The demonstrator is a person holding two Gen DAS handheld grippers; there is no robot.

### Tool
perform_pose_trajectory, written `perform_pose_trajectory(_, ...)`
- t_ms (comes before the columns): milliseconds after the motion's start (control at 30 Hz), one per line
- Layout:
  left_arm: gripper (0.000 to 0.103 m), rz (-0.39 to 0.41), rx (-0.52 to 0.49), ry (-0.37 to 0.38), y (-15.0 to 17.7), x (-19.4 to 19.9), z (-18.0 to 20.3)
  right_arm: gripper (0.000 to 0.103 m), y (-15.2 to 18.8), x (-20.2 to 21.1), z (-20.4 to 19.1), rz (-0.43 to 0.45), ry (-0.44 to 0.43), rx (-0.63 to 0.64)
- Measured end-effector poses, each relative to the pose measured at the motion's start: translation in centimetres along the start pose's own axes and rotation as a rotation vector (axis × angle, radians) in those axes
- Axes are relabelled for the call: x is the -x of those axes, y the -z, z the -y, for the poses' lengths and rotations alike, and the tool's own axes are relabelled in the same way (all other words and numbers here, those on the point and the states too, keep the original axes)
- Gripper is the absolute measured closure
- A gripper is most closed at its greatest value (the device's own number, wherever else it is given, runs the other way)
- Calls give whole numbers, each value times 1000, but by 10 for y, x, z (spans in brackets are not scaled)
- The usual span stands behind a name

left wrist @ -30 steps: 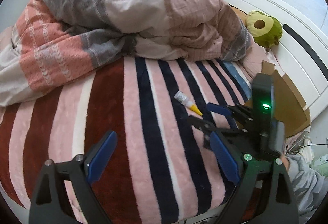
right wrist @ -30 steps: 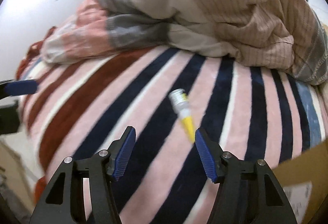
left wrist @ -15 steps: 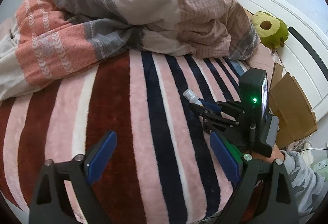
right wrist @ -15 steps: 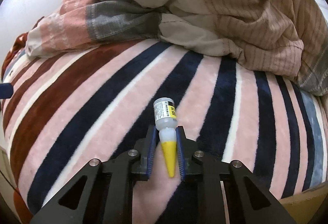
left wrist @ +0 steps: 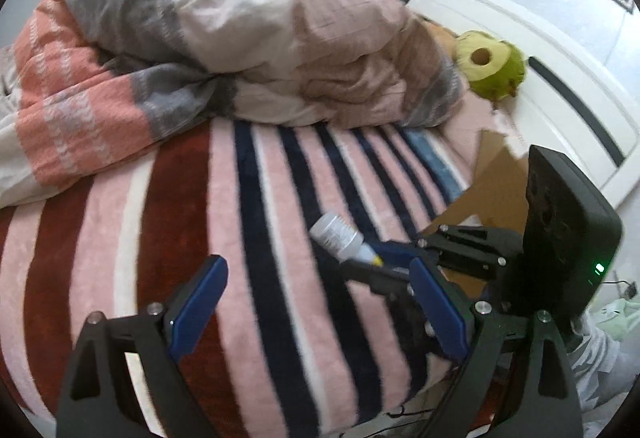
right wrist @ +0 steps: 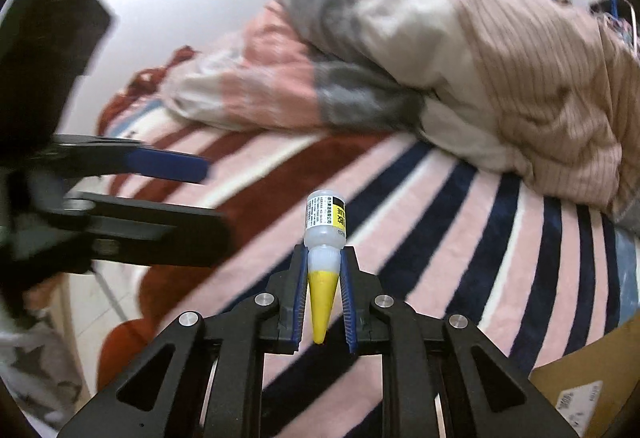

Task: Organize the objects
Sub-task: 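Carry the glue tube into the cardboard box and release it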

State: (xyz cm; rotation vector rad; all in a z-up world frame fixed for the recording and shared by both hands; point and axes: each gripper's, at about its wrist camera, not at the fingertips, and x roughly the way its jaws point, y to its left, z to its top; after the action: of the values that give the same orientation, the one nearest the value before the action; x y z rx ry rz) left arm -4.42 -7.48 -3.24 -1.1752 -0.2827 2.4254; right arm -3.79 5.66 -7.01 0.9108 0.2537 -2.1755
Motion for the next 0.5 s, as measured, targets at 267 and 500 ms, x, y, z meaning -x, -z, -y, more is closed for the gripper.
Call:
perform_pose_trajectory(267,31,50,-8,86,-13,18,26,92,-12,46,-16,75,-41,36)
perform_pose_trajectory(500,61,67,-49,116,-23,29,57,92,-11,83,-13,116,-34,39)
